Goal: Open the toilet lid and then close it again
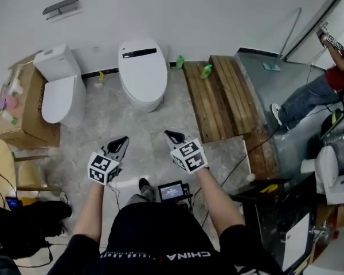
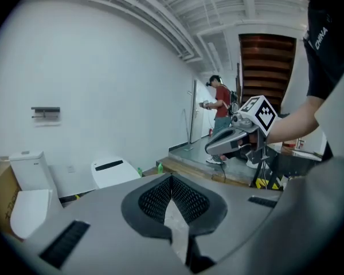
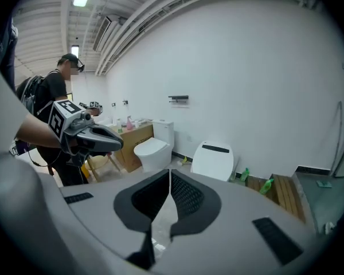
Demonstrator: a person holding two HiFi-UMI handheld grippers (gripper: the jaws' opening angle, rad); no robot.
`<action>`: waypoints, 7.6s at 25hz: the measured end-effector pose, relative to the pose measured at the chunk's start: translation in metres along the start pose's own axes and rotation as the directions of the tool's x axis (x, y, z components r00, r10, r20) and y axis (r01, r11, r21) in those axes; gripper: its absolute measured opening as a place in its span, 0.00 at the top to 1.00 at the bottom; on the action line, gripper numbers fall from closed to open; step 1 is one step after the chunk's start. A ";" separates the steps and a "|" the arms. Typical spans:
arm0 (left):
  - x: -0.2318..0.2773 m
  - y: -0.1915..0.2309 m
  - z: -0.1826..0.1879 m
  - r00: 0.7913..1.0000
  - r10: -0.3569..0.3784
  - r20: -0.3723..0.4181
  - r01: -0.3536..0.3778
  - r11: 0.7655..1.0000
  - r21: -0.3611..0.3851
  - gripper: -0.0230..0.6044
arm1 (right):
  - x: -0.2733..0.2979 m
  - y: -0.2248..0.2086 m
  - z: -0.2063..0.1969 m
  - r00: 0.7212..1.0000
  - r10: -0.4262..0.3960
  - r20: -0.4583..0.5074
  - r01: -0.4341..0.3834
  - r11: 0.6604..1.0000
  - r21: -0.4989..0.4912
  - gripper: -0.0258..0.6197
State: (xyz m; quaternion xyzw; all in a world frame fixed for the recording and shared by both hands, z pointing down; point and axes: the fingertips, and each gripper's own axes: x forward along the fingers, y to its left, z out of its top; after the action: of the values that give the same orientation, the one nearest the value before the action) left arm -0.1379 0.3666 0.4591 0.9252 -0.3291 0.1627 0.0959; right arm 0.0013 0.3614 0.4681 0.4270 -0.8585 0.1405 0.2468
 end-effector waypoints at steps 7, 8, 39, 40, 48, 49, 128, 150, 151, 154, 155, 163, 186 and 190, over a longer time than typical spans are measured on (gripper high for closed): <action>0.021 0.055 0.002 1.000 -0.029 0.008 0.029 0.998 -0.058 0.95 | 0.053 -0.022 0.026 1.000 -0.008 -0.015 0.008 1.000 0.010 0.93; 0.024 0.060 0.000 1.000 -0.031 0.003 0.031 0.997 -0.063 0.95 | 0.059 -0.025 0.029 1.000 -0.004 -0.018 0.005 1.000 0.016 0.93; 0.309 0.214 0.127 0.995 0.073 -0.066 -0.079 0.993 -0.089 0.95 | 0.244 -0.273 0.148 0.953 0.296 0.067 -0.302 0.942 0.143 0.93; 0.315 0.215 0.131 0.995 0.071 -0.063 -0.077 0.993 -0.090 0.95 | 0.247 -0.276 0.150 0.950 0.305 0.068 -0.312 0.938 0.151 0.93; 0.327 0.232 0.135 0.997 0.045 -0.065 -0.052 0.994 -0.097 0.95 | 0.266 -0.271 0.162 0.935 0.348 0.069 -0.355 0.923 0.148 0.93; 0.326 0.235 0.134 0.997 0.039 -0.063 -0.045 0.994 -0.101 0.95 | 0.269 -0.269 0.164 0.935 0.349 0.071 -0.356 0.922 0.153 0.93; 0.492 0.378 -0.325 0.901 0.084 -0.425 -0.342 0.742 -0.577 0.33 | 0.559 -0.380 -0.227 0.956 0.092 -0.277 0.099 0.790 0.605 0.39; 0.432 0.366 -0.188 0.948 0.031 -0.316 -0.242 0.717 -0.654 0.33 | 0.471 -0.373 -0.098 0.968 0.190 -0.164 -0.027 0.728 0.685 0.40; 0.430 0.367 -0.182 0.949 0.034 -0.312 -0.242 0.712 -0.659 0.33 | 0.468 -0.374 -0.092 0.968 0.191 -0.161 -0.029 0.724 0.689 0.40; 0.425 0.370 -0.166 0.952 0.045 -0.303 -0.247 0.699 -0.671 0.33 | 0.462 -0.375 -0.076 0.969 0.192 -0.155 -0.030 0.713 0.701 0.40; 0.423 0.371 -0.160 0.953 0.049 -0.298 -0.247 0.695 -0.675 0.33 | 0.459 -0.375 -0.070 0.970 0.191 -0.148 -0.032 0.708 0.706 0.40; 0.411 0.382 -0.108 0.971 0.076 -0.227 -0.219 0.666 -0.713 0.33 | 0.440 -0.383 -0.019 0.977 0.201 -0.077 -0.085 0.689 0.720 0.40; 0.377 0.446 0.044 0.994 0.109 -0.025 -0.085 0.601 -0.795 0.33 | 0.407 -0.425 0.150 0.957 0.217 0.193 -0.290 0.675 0.678 0.40; 0.379 0.459 0.072 0.997 0.075 0.004 -0.047 0.663 -0.747 0.33 | 0.409 -0.434 0.181 0.949 0.226 0.218 -0.314 0.698 0.643 0.40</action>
State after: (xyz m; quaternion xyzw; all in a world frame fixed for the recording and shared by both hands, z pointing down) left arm -0.1377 -0.2241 0.5626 0.7960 -0.3991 0.0008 0.4550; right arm 0.0852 -0.2503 0.5519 0.3639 -0.8166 0.4480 0.0000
